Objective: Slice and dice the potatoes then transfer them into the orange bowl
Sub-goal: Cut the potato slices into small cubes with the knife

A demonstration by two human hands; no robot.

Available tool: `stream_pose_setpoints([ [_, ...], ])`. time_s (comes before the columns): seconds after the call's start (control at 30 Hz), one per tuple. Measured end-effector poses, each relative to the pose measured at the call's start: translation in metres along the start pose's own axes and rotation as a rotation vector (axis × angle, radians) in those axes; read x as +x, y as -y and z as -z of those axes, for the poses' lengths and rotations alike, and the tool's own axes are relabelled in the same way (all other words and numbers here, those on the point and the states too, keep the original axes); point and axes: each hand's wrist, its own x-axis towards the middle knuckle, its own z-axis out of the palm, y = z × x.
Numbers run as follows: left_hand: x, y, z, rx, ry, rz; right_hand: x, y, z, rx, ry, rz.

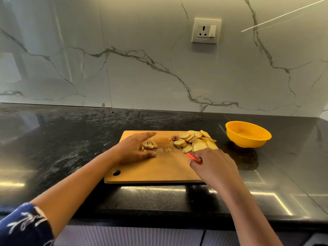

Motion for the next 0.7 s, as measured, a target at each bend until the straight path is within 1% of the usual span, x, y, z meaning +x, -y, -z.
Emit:
stream_pose_setpoints([
  [0.03, 0.006, -0.002, -0.002, 0.017, 0.039, 0.0, 0.005, 0.0, -0.001, 0.001, -0.002, -0.015],
  [0.1, 0.018, -0.003, -0.004, 0.037, 0.032, -0.008, 0.013, 0.004, -0.004, -0.008, 0.021, -0.017],
  [0.17, 0.025, -0.002, -0.003, 0.043, -0.014, -0.016, 0.017, 0.008, -0.007, -0.037, 0.042, 0.002],
  [0.27, 0.027, 0.005, 0.001, -0.01, -0.089, -0.019, 0.018, 0.011, -0.013, -0.07, 0.021, 0.044],
  [0.4, 0.018, 0.024, 0.005, -0.054, -0.194, 0.01, 0.015, 0.009, -0.021, -0.091, -0.033, 0.096],
  [0.53, 0.016, 0.035, 0.005, -0.12, -0.301, 0.077, 0.012, 0.007, -0.025, -0.078, -0.048, 0.119],
  [0.63, 0.015, 0.031, 0.005, -0.205, -0.298, 0.058, 0.011, 0.006, -0.027, -0.062, -0.068, 0.113],
  [0.7, 0.014, 0.027, 0.005, -0.231, -0.258, -0.025, 0.01, 0.005, -0.029, -0.051, -0.093, 0.105],
])
